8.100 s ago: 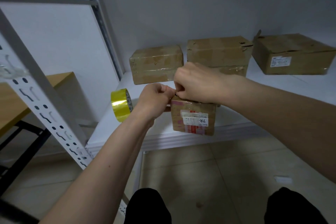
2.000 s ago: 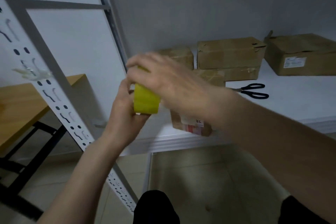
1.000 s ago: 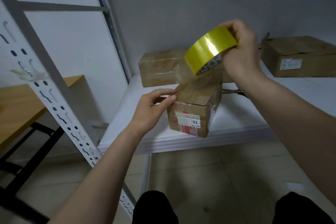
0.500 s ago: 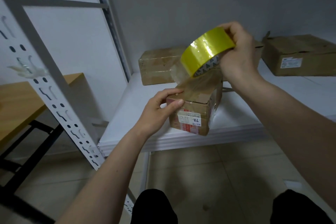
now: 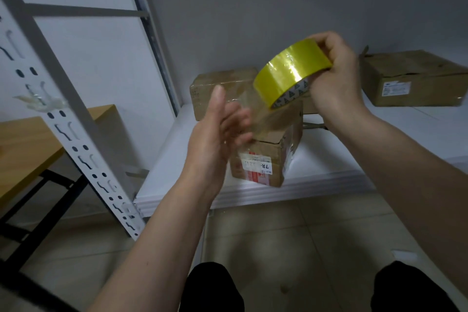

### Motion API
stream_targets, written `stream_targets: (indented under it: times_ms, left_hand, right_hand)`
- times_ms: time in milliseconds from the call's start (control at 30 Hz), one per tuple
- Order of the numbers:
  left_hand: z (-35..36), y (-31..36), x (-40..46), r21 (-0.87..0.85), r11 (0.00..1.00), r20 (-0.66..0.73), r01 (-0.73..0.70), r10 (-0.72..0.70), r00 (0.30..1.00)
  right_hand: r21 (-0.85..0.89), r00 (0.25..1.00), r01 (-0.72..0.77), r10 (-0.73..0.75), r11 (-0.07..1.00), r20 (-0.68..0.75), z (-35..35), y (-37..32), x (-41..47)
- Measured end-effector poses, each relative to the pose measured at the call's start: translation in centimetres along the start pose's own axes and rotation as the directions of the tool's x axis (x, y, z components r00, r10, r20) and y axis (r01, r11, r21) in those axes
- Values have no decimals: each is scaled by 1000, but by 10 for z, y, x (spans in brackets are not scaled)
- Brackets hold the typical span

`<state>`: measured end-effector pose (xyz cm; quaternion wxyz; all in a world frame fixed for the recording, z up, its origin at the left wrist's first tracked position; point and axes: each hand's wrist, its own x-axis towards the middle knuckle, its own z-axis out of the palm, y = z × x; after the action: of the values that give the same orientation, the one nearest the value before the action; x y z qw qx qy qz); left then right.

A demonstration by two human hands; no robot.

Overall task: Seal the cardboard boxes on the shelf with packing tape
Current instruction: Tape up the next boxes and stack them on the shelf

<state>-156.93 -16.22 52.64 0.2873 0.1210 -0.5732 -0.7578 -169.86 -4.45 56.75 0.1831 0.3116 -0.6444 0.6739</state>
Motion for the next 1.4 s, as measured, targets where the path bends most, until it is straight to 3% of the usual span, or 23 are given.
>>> stream_targets:
  times_ms: [67, 133, 233, 300, 433, 600, 767, 933, 1067, 1400]
  left_hand:
    - [6, 4, -3, -55, 986, 86, 154, -149, 985]
    - [8, 4, -3, -74, 976, 89, 205, -198, 976]
    - [8, 2, 0, -3, 990, 80, 143, -143, 987]
    - [10, 4, 4, 169, 985, 76, 23, -37, 996]
    - [23, 16, 10, 607, 772, 122, -186, 141, 982]
    - [40, 19, 11, 823, 541, 190, -172, 23, 981]
    - [44, 12, 15, 868, 471, 180, -156, -6, 984]
    - [45, -2, 21, 889, 420, 126, -182, 158, 979]
    - [44, -14, 23, 863, 468, 98, -188, 210, 973]
    - [38, -31, 22, 887, 420, 58, -190, 308, 950]
  right_hand:
    - [-2, 1000, -7, 7, 1000, -12, -1, -2, -4]
    - [-32, 1000, -2, 1, 999, -28, -6, -5, -8]
    - [-100, 1000, -11, 8, 995, -28, -21, -5, -15]
    - [-86, 999, -14, 11, 996, -30, -32, -1, -24]
    - [-95, 998, 28, -33, 995, -55, -50, 11, -43]
    - [-130, 989, 28, -46, 991, -140, -60, 26, -59]
    - [-132, 986, -23, 0, 991, -169, -60, 38, -69]
    - [-139, 986, -48, 24, 989, -167, -60, 43, -69]
    - [-154, 987, -38, 13, 987, -161, -62, 46, -70]
    - [-156, 987, -53, 28, 986, -159, -62, 56, -74]
